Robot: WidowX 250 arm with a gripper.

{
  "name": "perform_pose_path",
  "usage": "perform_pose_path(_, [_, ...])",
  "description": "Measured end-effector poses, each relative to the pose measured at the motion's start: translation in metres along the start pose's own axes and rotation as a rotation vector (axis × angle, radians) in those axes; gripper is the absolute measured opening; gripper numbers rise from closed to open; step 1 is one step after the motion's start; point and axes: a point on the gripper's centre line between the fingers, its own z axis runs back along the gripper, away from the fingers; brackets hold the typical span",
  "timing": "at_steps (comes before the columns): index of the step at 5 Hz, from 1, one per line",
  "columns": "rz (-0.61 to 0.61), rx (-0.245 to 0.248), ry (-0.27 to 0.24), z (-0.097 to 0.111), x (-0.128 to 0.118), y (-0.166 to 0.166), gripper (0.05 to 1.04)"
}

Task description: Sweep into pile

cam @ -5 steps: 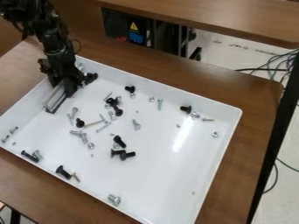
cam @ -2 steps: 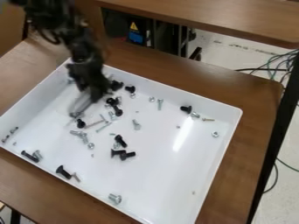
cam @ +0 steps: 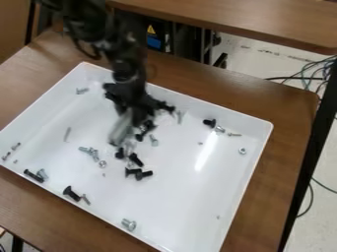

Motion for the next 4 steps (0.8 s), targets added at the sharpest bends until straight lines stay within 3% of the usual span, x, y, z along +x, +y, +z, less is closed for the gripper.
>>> perform_pose_path(1, [-0.197, -0.019, 0.015, -0.002, -0.006, -0.1, 0.358])
perform_pose_path(2, [-0.247, -0.04, 0.018, 0.009, -0.023, -0.136, 0.358])
perform_pose_path(3, [-0.188, -0.049, -0.028, 0.031, -0.019, -0.119, 0.358])
perform_pose_path(4, [-0.118, -0.004, -0.064, 0.046, -0.014, -0.082, 0.358])
